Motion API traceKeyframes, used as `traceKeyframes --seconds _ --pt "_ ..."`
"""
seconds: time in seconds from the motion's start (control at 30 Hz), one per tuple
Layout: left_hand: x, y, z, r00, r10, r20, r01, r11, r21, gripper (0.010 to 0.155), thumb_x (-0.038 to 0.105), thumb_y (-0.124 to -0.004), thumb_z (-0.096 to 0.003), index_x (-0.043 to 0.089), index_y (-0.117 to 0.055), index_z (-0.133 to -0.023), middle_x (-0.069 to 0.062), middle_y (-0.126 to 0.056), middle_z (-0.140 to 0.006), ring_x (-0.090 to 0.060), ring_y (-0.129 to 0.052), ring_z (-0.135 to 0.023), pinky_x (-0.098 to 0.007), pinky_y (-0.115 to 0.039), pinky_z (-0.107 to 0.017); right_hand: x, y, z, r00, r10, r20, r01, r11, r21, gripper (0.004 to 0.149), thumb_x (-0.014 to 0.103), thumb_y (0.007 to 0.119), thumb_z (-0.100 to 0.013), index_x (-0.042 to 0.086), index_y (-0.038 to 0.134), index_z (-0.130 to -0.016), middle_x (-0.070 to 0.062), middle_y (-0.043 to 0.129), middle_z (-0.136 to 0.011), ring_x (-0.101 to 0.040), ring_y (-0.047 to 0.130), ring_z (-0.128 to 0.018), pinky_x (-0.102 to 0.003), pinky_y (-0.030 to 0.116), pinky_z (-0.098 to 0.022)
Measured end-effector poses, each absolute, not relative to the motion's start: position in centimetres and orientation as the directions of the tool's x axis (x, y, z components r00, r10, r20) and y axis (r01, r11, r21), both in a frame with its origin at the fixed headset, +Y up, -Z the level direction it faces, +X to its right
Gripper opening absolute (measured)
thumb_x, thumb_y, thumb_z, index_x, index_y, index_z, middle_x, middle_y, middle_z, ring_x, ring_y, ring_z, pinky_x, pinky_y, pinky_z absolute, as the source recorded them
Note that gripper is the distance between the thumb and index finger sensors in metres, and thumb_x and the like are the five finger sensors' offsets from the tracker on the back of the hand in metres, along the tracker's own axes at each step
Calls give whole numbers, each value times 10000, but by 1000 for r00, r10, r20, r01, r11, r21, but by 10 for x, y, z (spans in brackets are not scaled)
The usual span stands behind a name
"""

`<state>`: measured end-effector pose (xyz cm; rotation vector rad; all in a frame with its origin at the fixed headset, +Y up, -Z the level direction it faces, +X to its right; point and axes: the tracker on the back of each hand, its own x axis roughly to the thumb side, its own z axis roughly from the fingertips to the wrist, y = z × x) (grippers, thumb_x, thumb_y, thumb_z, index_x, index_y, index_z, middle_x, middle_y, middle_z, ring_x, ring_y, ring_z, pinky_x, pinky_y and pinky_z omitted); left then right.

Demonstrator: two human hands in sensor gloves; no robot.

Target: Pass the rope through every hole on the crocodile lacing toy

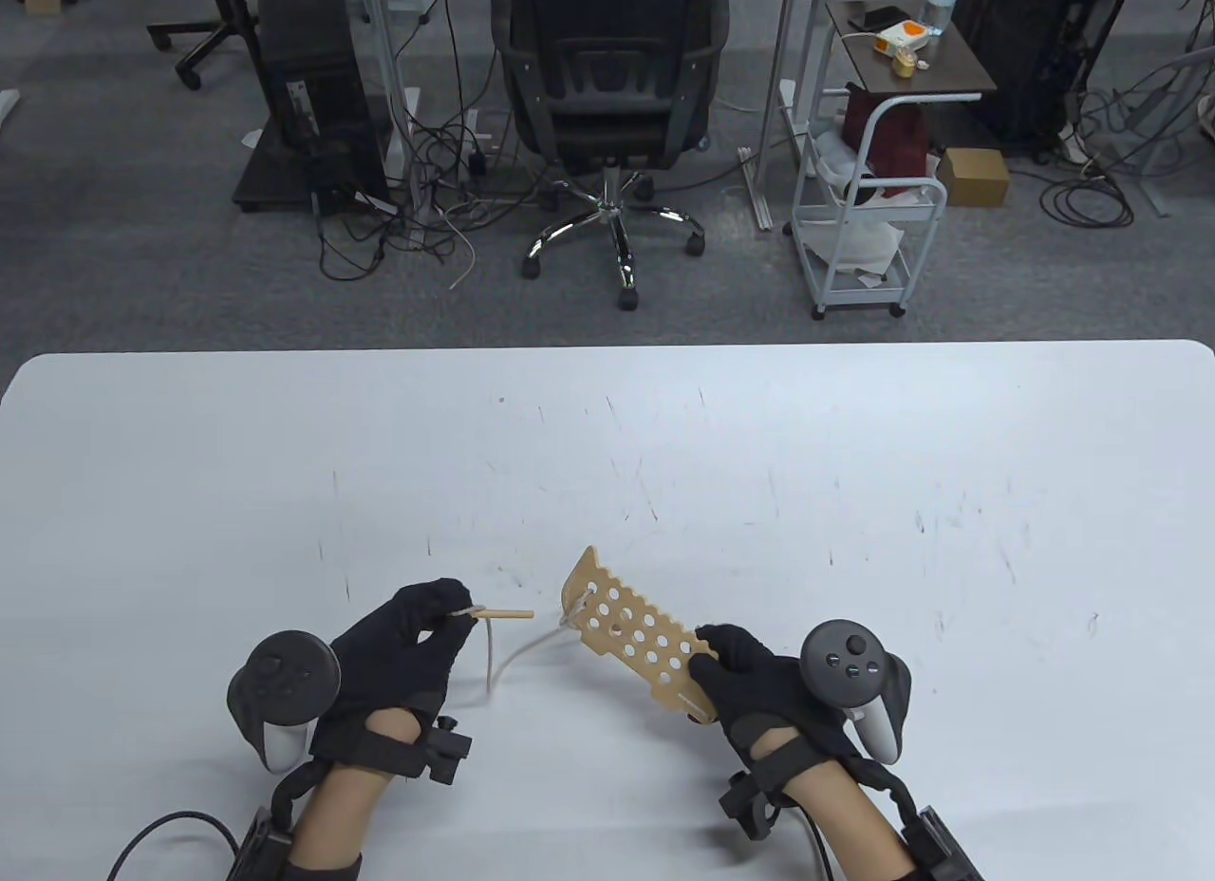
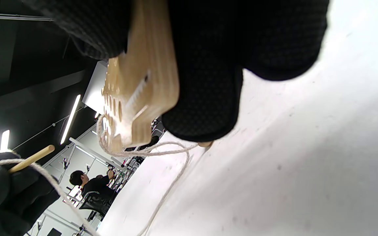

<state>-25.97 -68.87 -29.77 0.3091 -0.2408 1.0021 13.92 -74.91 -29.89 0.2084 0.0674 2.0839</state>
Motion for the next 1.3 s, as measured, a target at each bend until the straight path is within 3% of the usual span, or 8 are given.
traceKeyframes --seconds 0.87,1.13,1.2,1.3 --pt "-226 -698 -293 631 666 398 -753 649 108 420 353 -951 -371 323 -892 -786 39 -1063 -700 -253 -1050 -692 -521 -733 -671 121 -746 -291 -508 833 220 -807 -549 216 457 392 788 -470 169 751 -867 -28 996 -660 -228 1090 -415 -404 852 -347" --pt "-224 -698 -294 571 694 439 -788 612 58 436 408 -916 -372 269 -958 -783 33 -1126 -648 -254 -1103 -639 -529 -726 -676 120 -745 -290 -505 831 231 -808 -550 211 462 394 789 -468 165 748 -868 -32 995 -662 -227 1090 -416 -403 851 -351" --pt "-224 -698 -294 575 692 437 -787 613 65 436 413 -913 -372 289 -955 -788 43 -1106 -661 -247 -1077 -664 -532 -707 -686 120 -745 -290 -502 831 238 -809 -549 211 464 394 789 -469 164 746 -869 -32 994 -664 -226 1090 -417 -403 851 -353" --pt "-224 -698 -293 606 671 428 -762 644 69 424 445 -920 -362 364 -965 -776 22 -937 -809 -280 -899 -807 -556 -609 -725 119 -744 -290 -500 827 256 -807 -552 207 463 395 791 -468 165 748 -868 -35 993 -666 -227 1090 -417 -404 850 -354"
